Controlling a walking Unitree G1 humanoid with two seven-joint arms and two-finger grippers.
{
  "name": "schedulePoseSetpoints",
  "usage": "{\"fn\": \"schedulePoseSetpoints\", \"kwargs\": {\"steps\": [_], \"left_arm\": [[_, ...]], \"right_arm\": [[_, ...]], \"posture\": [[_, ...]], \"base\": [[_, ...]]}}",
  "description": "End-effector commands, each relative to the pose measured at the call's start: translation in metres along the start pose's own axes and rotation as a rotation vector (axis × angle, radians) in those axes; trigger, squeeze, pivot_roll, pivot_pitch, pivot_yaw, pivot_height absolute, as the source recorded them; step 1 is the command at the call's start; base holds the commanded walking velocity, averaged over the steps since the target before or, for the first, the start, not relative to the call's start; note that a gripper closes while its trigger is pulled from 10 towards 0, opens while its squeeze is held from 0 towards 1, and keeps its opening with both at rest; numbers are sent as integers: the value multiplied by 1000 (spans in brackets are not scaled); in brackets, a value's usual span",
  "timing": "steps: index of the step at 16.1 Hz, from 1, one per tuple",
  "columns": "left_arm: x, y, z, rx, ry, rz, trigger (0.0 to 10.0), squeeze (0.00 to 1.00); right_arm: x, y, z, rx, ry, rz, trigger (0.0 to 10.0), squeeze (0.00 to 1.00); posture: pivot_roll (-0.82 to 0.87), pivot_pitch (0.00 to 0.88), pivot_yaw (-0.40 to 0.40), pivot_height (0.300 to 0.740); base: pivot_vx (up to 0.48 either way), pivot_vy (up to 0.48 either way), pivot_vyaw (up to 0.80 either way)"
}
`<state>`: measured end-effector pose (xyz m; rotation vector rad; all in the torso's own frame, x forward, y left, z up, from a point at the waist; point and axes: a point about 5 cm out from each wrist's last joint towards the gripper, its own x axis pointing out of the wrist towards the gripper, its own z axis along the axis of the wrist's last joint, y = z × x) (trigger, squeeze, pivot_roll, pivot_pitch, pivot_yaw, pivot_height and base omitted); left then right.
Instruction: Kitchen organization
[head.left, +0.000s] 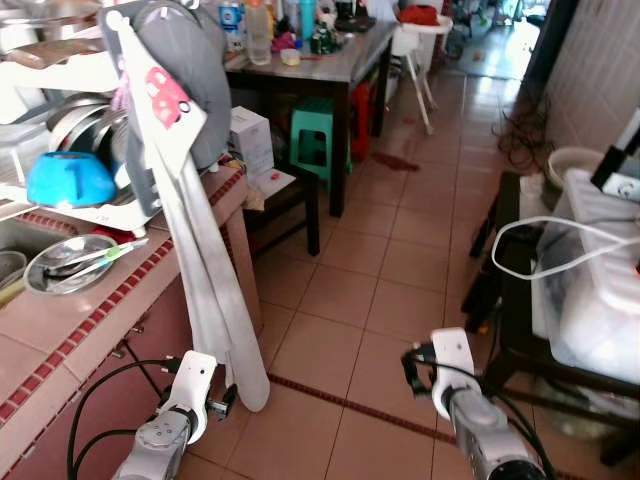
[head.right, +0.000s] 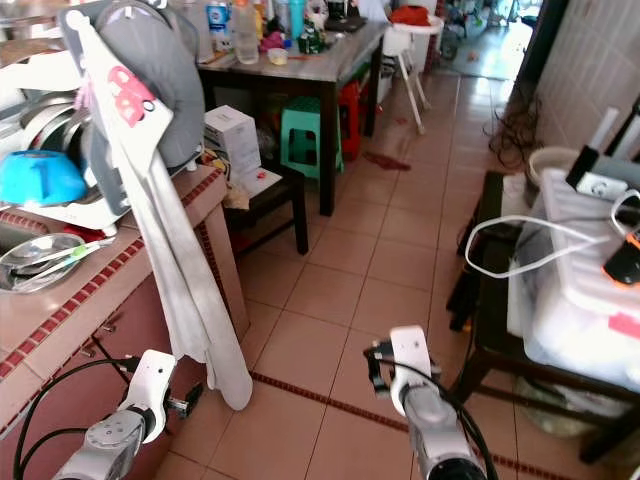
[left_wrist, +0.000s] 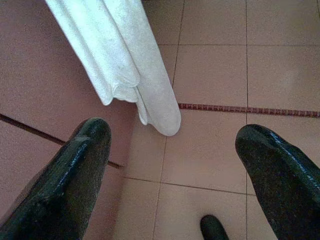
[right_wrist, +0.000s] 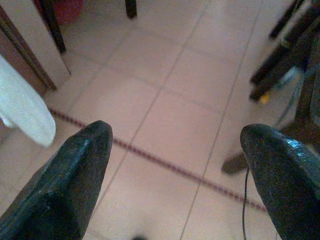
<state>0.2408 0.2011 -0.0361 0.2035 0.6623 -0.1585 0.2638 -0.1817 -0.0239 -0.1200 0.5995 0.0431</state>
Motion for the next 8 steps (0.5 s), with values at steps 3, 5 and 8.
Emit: {"fn": "schedulePoseSetpoints", "kwargs": {"steps": [3, 5, 8], "left_arm": [[3, 2, 4, 51, -8, -9, 10000, 0], [3, 1, 1, 55, 6, -19, 10000, 0], [2, 2, -6, 81, 38, -23, 10000, 0]], "right_arm": [[1, -3, -2, 9, -6, -19, 10000, 0], [0, -4, -8, -1, 14, -24, 10000, 0], [-2, -7, -19, -21, 59, -37, 10000, 0]], "posture": [[30, 0, 55, 740], [28, 0, 57, 740], [28, 0, 60, 740]], "base": [[344, 0, 0], [144, 0, 0], [277, 0, 0]]}}
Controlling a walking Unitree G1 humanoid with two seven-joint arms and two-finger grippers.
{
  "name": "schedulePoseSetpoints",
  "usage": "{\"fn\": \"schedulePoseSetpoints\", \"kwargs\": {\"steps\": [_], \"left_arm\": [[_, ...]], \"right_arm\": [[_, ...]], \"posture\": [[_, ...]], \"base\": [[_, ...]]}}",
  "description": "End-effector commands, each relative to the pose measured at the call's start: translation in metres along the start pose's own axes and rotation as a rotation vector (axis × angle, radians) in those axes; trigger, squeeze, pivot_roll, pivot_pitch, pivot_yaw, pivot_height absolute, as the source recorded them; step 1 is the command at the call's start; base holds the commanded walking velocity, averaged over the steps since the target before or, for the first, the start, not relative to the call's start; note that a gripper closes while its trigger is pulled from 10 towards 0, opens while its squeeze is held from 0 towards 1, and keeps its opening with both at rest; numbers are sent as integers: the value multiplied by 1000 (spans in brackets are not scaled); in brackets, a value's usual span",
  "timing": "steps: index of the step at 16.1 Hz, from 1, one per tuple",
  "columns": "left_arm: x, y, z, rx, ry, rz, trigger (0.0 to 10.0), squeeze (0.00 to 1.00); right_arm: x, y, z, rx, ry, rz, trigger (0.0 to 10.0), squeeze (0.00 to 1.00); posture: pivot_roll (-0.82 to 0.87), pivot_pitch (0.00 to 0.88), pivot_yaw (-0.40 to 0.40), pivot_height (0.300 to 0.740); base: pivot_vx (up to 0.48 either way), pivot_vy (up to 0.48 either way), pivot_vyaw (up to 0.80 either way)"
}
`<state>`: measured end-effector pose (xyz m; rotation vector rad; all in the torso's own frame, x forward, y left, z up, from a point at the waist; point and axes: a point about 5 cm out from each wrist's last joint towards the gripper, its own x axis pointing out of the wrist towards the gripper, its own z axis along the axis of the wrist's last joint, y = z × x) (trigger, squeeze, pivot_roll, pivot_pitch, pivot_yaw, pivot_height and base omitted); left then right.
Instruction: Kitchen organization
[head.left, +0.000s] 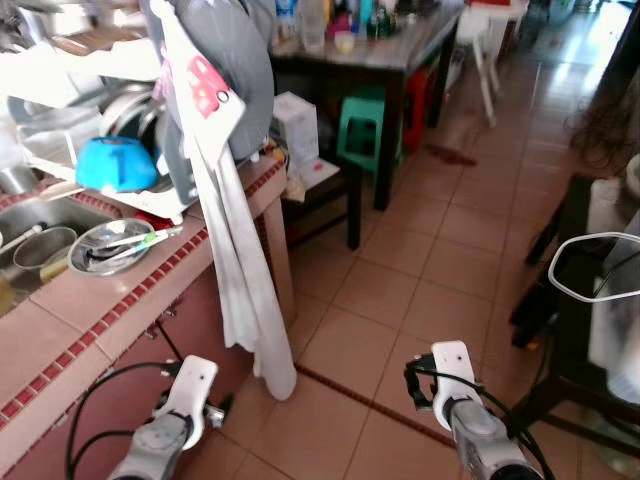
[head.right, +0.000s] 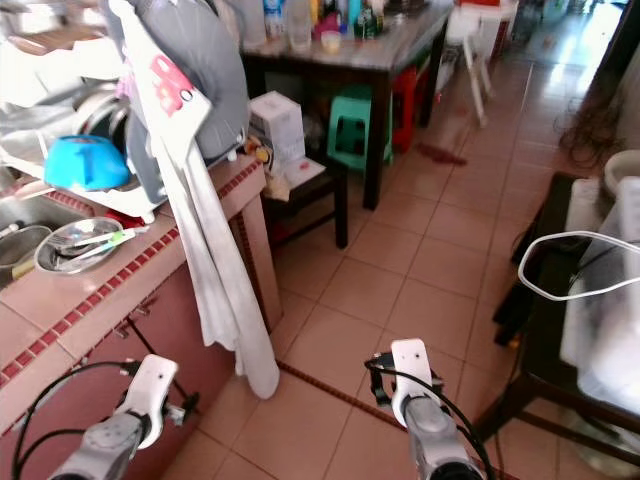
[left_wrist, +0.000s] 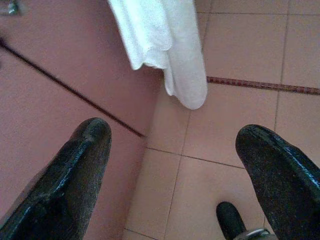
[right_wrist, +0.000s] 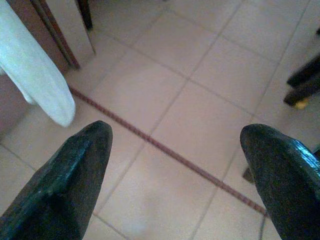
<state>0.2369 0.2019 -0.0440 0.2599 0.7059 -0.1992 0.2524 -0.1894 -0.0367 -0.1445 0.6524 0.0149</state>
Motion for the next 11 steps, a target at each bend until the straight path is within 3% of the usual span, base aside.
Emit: {"fn": "schedulePoseSetpoints", "kwargs": {"steps": [1, 5, 11], "left_arm": [[0, 4, 2, 20, -3, 4, 10000, 0], [1, 5, -1, 26, 22, 22, 10000, 0], [-4, 4, -20, 67, 121, 32, 10000, 0]], "right_arm": [[0, -2, -3, -14, 12, -9, 10000, 0], [-3, 3, -16, -70, 71, 6, 10000, 0], [-11, 2, -45, -119, 213, 23, 10000, 0]], "posture": [[24, 0, 61, 740], [20, 0, 55, 740], [29, 0, 47, 740]], "base": [[285, 0, 0], [68, 0, 0], [0, 0, 0]]}}
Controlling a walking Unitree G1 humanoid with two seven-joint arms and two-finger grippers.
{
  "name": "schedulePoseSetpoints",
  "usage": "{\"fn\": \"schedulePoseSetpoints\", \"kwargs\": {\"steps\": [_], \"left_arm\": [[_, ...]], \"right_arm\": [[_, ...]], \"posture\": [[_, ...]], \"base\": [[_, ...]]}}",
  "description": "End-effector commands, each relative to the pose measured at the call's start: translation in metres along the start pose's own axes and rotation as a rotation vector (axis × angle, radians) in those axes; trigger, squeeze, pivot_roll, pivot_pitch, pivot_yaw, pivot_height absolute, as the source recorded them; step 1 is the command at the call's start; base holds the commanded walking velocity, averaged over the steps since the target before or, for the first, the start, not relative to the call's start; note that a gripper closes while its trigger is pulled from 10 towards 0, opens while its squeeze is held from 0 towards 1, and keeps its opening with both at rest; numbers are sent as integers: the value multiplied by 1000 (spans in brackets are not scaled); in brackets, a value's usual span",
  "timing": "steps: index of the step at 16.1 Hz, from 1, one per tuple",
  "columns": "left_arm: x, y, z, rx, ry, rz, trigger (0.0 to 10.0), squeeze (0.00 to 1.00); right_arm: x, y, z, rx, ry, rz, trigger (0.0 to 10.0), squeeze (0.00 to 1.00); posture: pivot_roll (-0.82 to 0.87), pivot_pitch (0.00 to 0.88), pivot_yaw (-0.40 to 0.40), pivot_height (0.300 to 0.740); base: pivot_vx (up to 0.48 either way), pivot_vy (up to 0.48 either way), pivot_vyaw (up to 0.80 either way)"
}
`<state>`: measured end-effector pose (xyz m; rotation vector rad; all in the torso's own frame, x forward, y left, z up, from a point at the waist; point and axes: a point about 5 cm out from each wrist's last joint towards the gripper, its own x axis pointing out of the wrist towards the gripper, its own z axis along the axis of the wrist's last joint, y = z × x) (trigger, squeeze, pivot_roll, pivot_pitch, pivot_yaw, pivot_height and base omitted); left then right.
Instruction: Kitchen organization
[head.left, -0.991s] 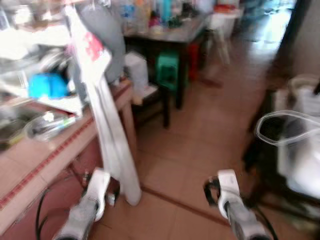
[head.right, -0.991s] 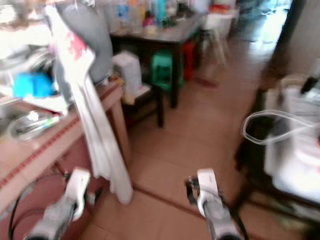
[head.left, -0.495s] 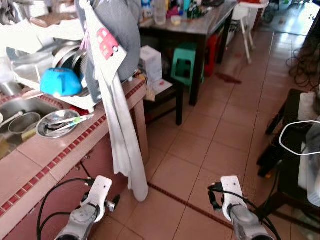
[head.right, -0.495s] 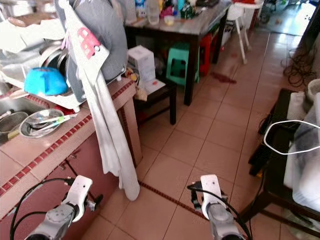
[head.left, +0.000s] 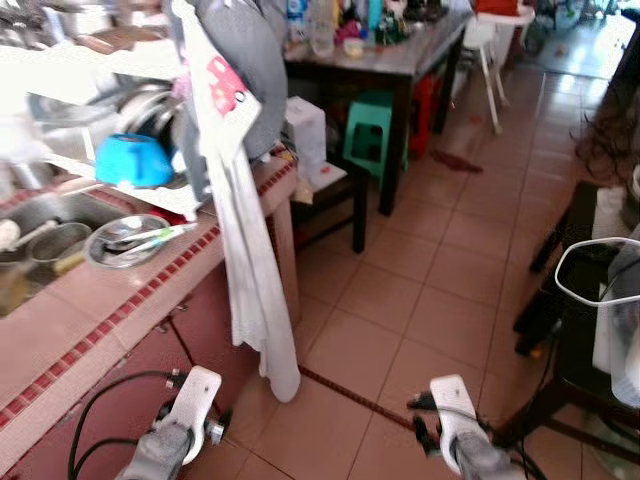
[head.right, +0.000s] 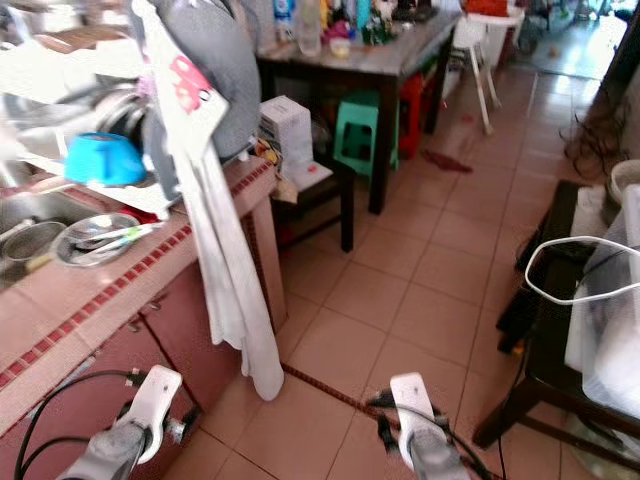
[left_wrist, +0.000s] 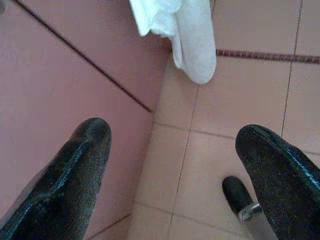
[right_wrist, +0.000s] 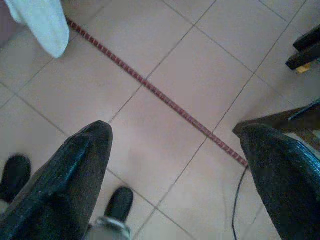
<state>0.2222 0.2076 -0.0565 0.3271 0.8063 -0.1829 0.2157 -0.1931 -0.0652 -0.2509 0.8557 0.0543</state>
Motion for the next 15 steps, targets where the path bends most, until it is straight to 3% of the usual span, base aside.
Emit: {"fn": "schedulePoseSetpoints", "kwargs": {"steps": [1, 5, 9, 13, 15], "left_arm": [[-1, 4, -3, 18, 19, 6, 10000, 0], [-1, 2, -5, 37, 31, 1, 10000, 0], [-2, 3, -9, 48, 55, 19, 10000, 0], [-10, 12, -40, -48, 217, 96, 10000, 0], [-13, 12, -48, -88, 236, 97, 10000, 0]], "right_arm": [[-1, -2, -6, -29, 28, 5, 10000, 0], [-6, -13, -26, -91, 84, -6, 10000, 0], [-7, -13, -30, -84, 97, -5, 10000, 0], [-5, -1, -26, -45, 106, 28, 10000, 0], [-5, 1, -26, -8, 107, 35, 10000, 0]], "posture": [[29, 0, 48, 740], [26, 0, 55, 740], [24, 0, 59, 740], [24, 0, 55, 740], [23, 0, 53, 740]], "base": [[0, 0, 0], [0, 0, 0], [0, 0, 0], [0, 0, 0], [0, 0, 0]]}}
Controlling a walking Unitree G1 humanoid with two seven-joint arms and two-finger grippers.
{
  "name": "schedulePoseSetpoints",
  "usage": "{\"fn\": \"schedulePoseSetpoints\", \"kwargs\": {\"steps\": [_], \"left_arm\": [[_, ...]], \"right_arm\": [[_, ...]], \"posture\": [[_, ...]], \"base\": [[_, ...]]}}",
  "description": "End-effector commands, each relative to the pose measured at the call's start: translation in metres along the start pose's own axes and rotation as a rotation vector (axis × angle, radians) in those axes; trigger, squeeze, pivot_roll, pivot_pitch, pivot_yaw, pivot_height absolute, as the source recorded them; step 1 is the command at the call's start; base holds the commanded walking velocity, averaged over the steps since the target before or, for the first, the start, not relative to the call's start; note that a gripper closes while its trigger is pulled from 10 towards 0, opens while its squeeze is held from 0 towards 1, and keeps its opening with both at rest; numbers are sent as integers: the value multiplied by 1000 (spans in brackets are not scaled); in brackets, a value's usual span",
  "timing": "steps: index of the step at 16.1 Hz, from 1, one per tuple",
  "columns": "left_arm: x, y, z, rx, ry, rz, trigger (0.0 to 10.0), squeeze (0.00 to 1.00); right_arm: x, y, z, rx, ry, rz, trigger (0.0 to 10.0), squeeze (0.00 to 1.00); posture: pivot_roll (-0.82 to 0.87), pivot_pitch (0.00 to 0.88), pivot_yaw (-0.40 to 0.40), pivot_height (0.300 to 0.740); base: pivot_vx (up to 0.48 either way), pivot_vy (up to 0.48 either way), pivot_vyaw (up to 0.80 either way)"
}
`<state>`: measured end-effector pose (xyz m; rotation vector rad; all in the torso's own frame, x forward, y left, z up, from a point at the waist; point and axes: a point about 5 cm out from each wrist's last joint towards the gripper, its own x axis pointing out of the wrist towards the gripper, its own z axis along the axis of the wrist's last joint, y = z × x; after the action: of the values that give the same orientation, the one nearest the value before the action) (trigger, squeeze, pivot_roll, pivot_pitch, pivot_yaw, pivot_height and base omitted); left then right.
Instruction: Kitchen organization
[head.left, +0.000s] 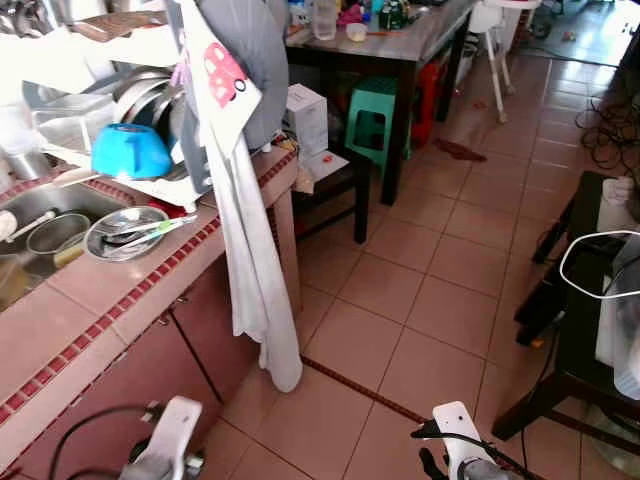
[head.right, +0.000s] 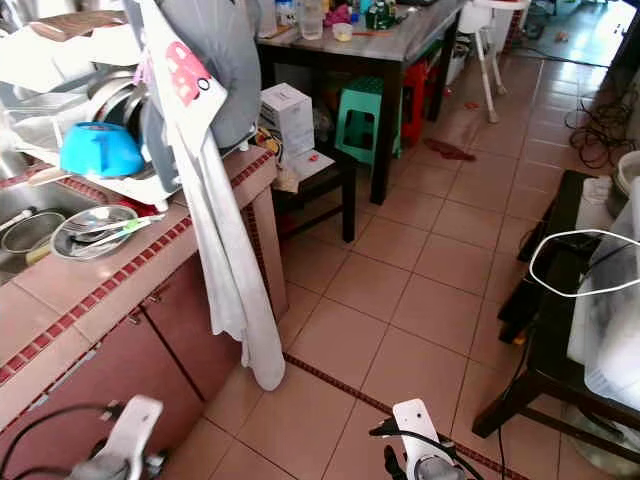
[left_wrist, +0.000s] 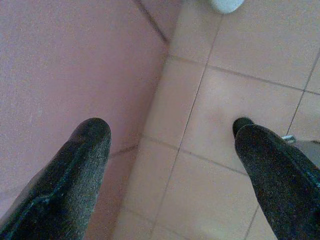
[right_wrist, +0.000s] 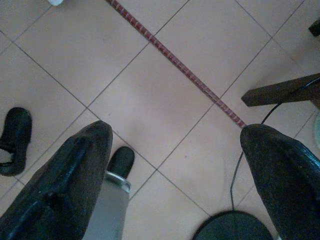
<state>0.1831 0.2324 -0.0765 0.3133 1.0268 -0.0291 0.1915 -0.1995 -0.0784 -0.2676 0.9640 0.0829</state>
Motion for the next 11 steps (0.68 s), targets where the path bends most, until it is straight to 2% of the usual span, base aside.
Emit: {"fn": "schedulePoseSetpoints", "kwargs": {"steps": [1, 3, 5, 8, 11], "left_arm": [[0, 4, -1, -45, 4, 14, 10000, 0], [0, 6, 3, -67, -39, 37, 10000, 0], [1, 1, 17, -62, -76, 16, 10000, 0], [3, -6, 34, -35, -110, -2, 10000, 0], [3, -9, 37, -29, -113, -8, 10000, 0]], "right_arm": [[1, 2, 2, 67, -1, 7, 10000, 0], [1, 5, 2, 136, -4, 18, 10000, 0], [3, 8, 18, 188, -45, 26, 10000, 0], [6, 18, 47, 140, -107, 63, 10000, 0], [6, 22, 52, 113, -114, 82, 10000, 0]], "posture": [[16, 0, 53, 740], [24, 0, 48, 740], [29, 0, 46, 740], [25, 0, 36, 740], [26, 0, 18, 740]], "base": [[0, 0, 0], [0, 0, 0], [0, 0, 0], [0, 0, 0], [0, 0, 0]]}}
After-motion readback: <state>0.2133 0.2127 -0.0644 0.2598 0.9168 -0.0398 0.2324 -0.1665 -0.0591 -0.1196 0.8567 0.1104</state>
